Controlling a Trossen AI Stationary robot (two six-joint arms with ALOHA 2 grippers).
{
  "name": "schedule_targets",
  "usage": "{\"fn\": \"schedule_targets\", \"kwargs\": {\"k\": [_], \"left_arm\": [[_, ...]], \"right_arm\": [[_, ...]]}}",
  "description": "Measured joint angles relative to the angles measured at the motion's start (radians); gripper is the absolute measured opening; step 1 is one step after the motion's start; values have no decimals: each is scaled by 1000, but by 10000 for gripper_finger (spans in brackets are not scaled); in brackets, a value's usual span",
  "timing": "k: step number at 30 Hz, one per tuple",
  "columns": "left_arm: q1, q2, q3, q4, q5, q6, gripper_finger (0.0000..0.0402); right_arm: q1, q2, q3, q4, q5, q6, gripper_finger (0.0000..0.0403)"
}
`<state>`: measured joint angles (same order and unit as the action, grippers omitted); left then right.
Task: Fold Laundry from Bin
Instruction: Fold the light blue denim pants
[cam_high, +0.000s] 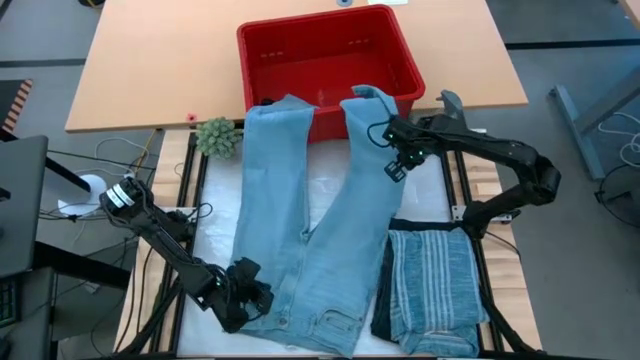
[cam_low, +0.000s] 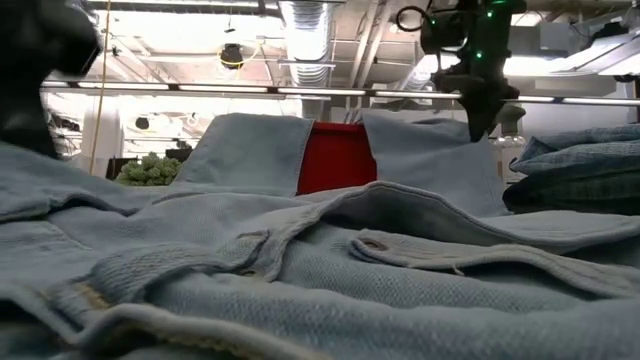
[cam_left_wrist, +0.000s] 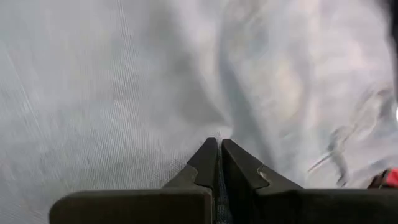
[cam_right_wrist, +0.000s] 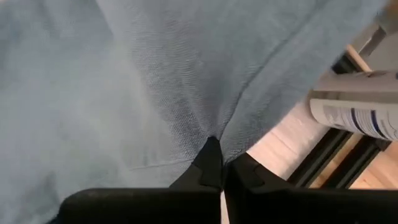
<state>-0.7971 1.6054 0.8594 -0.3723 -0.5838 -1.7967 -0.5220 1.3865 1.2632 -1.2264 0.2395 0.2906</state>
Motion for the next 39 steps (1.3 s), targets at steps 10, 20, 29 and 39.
{"fn": "schedule_targets", "kwargs": {"k": [10,20,29,39], "left_arm": [[10,-2,248,-453,36,133,4],[-20,16,248,-434,289,369,58],[-9,14,249,-546,401,380,199],[-67,-101,309,-690,107,265,209]], "right_arm": [[28,0,-2,42,-12,-64,91],[29,0,-2,45,-13,-63,117],[37,-30,0,43,-15,-98,158],[65,-185,104,26,-163,-74,159]]}}
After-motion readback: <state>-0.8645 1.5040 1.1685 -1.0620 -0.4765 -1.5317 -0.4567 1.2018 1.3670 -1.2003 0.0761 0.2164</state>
